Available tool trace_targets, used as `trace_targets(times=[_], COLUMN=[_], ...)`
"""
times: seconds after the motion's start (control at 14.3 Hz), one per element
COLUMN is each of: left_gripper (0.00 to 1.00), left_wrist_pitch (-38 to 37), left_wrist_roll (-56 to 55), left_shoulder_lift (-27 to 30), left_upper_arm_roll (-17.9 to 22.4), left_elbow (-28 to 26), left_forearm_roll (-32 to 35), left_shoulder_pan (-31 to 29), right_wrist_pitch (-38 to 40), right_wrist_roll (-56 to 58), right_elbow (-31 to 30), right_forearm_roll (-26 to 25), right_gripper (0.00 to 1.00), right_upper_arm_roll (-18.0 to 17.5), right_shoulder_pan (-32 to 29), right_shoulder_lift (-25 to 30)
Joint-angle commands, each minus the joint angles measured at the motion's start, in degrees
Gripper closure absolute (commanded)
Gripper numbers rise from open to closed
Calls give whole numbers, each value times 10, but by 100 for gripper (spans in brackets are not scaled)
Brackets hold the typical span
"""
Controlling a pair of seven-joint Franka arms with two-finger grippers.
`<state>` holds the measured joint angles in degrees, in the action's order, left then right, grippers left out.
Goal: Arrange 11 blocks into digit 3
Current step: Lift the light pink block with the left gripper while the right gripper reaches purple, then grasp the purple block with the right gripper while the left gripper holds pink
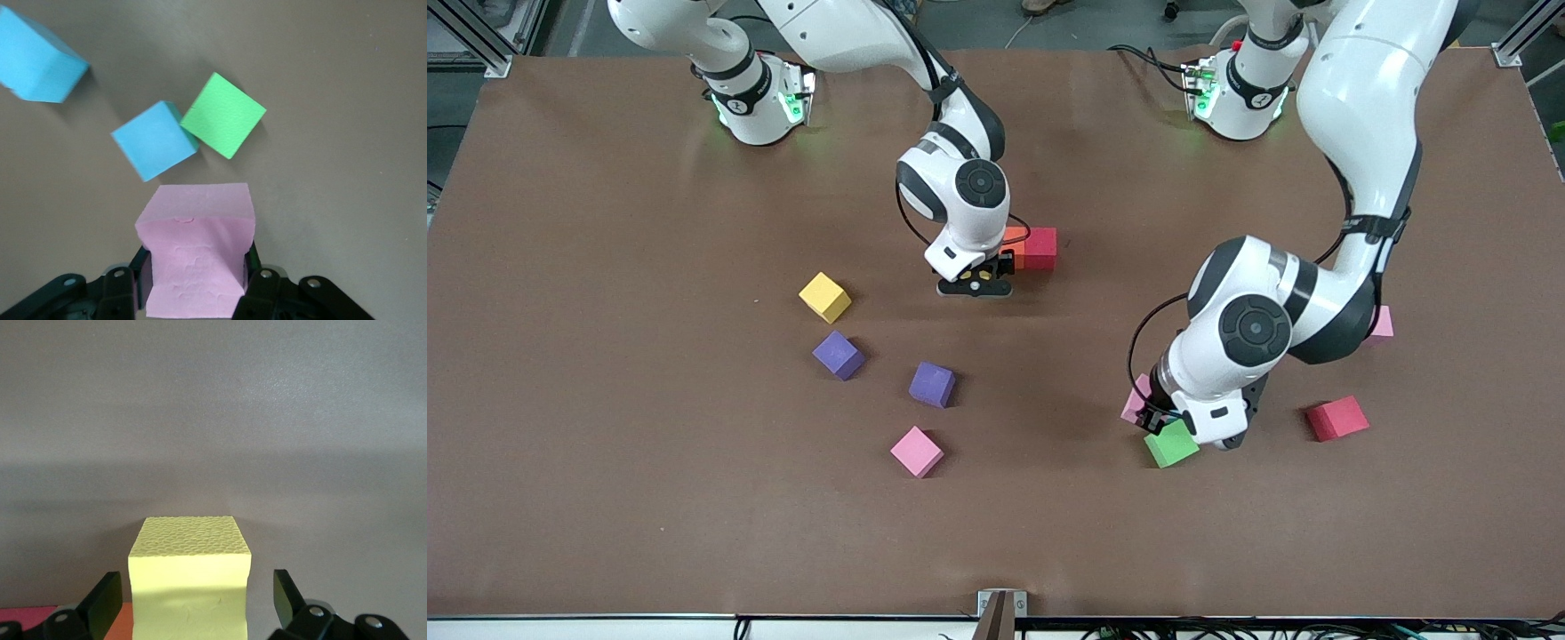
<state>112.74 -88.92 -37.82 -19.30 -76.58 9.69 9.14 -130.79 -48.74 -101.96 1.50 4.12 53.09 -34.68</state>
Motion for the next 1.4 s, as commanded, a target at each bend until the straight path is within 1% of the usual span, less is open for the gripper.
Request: trace_targets(times=[0.0, 0.35, 0.42, 0.56, 0.7, 0.91, 1.05, 1.26, 1.33], left_gripper=[100, 100, 99, 99, 99, 99, 99, 99, 99], left_wrist_pitch=[-55, -106, -119, -123, -137, -161, -163, -163, -162], left_wrist_roll=[9, 24, 38, 55, 81, 96, 95, 96, 97], left_shoulder_lift=[38, 85, 96, 124, 152, 165, 165, 162, 159], left_upper_arm_roll=[-1, -2, -1, -1, 4, 1, 0, 0, 0], left_elbow=[-9, -9, -9, -8, -8, -8, -8, -9, -9], left_forearm_roll=[-1, -4, -9, -27, -57, -58, -57, -56, -56], left_shoulder_pan=[-3, -3, -3, -4, -11, -18, -11, -8, -7], right_wrist_pitch=[0, 1, 7, 26, 29, 36, 61, 66, 67], right_wrist_roll=[4, 5, 6, 15, 15, 6, 14, 14, 14], right_elbow=[-6, 9, 13, 26, 26, 23, 20, 19, 15], right_forearm_roll=[-5, -2, 6, 18, 21, 20, 19, 18, 18], right_gripper=[0, 0, 0, 0, 0, 0, 0, 0, 0], right_upper_arm_roll=[0, -1, -1, 2, 2, 18, 24, 26, 26], right_shoulder_pan=[0, -18, -22, -33, -65, -100, -136, -212, -223], right_shoulder_lift=[8, 15, 19, 36, 56, 73, 83, 83, 87])
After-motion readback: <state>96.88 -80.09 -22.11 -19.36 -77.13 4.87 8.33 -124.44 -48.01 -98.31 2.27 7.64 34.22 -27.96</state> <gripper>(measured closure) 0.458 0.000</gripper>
